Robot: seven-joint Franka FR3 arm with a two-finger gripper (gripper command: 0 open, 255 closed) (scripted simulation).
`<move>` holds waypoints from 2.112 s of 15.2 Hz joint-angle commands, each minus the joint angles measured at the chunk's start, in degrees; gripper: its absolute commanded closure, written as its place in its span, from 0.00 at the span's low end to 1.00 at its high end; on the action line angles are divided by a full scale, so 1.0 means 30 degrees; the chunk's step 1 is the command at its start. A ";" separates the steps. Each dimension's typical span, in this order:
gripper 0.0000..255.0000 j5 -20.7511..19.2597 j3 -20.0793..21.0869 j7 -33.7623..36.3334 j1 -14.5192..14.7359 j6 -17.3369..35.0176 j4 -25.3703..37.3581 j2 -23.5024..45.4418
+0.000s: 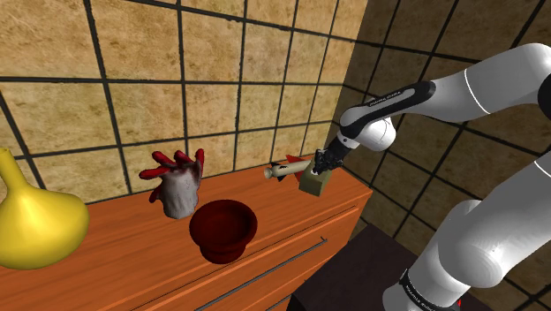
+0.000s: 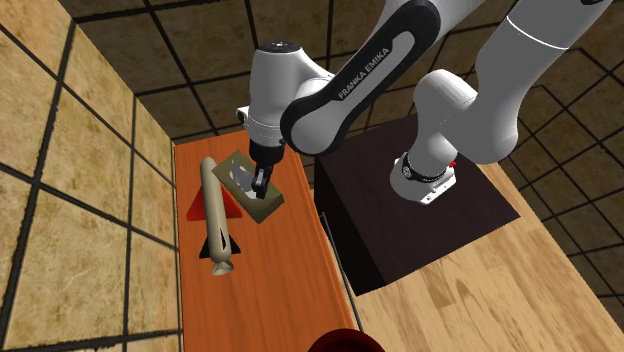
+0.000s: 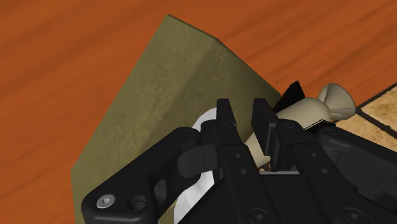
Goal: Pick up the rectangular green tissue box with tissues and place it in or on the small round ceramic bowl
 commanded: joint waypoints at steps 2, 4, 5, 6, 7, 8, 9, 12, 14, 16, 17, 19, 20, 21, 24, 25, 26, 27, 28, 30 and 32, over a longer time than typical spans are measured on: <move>1.00 0.0001 -0.0006 -0.0006 -0.0002 -0.0002 -0.0011 0.0013; 1.00 -0.0001 0.0001 0.0005 0.0001 -0.0004 -0.0005 0.0015; 1.00 -0.0001 0.0000 0.0003 0.0000 -0.0003 -0.0008 0.0013; 1.00 0.0002 -0.0002 0.0001 0.0002 -0.0004 0.0001 0.0022; 1.00 0.0002 -0.0001 0.0001 0.0002 0.0003 -0.0014 0.0011; 1.00 -0.0283 0.0082 0.0271 -0.0124 -0.0249 0.0054 -0.0206; 1.00 -0.0549 0.0164 0.0527 -0.0245 -0.0505 0.0129 -0.0418; 1.00 -0.1251 0.0396 0.1222 -0.0577 -0.1285 0.0390 -0.1016; 1.00 -0.1651 0.0535 0.1632 -0.0770 -0.1812 0.0594 -0.1386; 1.00 -0.2004 0.0664 0.2006 -0.0943 -0.2344 0.0820 -0.1732; 1.00 -0.2166 0.0723 0.2182 -0.1022 -0.2610 0.0941 -0.1896; 1.00 -0.2460 0.0839 0.2510 -0.1170 -0.3143 0.1197 -0.2208; 1.00 -0.2595 0.0892 0.2665 -0.1236 -0.3410 0.1332 -0.2355; 1.00 -0.2722 0.0943 0.2814 -0.1299 -0.3676 0.1472 -0.2497; 1.00 -0.3064 0.1082 0.3230 -0.1466 -0.4473 0.1920 -0.2889; 1.00 -0.3166 0.1124 0.3360 -0.1514 -0.4738 0.2077 -0.3009; 1.00 -0.3262 0.1165 0.3484 -0.1561 -0.5001 0.2239 -0.3124; 1.00 -0.3354 0.1204 0.3605 -0.1603 -0.5264 0.2406 -0.3233; 1.00 -0.3441 0.1240 0.3722 -0.1643 -0.5527 0.2576 -0.3337; 1.00 -0.3600 0.1309 0.3946 -0.1716 -0.6049 0.2928 -0.3529; 1.00 -0.3745 0.1371 0.4158 -0.1778 -0.6567 0.3297 -0.3701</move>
